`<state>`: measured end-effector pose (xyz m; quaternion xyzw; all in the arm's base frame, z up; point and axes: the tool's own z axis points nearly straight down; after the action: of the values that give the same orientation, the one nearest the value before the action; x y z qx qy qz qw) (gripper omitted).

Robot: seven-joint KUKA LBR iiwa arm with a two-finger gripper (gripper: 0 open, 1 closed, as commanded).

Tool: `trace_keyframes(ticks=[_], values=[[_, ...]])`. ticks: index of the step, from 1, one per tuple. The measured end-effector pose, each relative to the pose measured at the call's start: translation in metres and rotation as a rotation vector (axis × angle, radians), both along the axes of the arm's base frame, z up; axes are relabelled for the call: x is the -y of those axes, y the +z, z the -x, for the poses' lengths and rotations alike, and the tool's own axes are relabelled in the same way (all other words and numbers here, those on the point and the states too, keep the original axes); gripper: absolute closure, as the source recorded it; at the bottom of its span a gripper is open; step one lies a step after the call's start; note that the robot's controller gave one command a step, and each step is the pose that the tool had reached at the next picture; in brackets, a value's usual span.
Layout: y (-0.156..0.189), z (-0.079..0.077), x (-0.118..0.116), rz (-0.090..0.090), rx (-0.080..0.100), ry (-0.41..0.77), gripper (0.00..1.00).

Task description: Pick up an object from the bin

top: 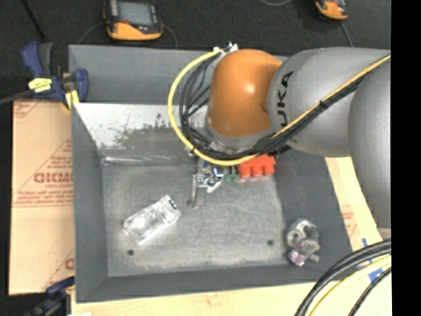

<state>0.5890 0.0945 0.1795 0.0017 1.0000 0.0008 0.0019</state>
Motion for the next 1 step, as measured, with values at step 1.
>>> trace_keyframes(ticks=[1], values=[[-0.0865, 0.0217, -0.0428, 0.002, -0.006, 0.525, 0.00]])
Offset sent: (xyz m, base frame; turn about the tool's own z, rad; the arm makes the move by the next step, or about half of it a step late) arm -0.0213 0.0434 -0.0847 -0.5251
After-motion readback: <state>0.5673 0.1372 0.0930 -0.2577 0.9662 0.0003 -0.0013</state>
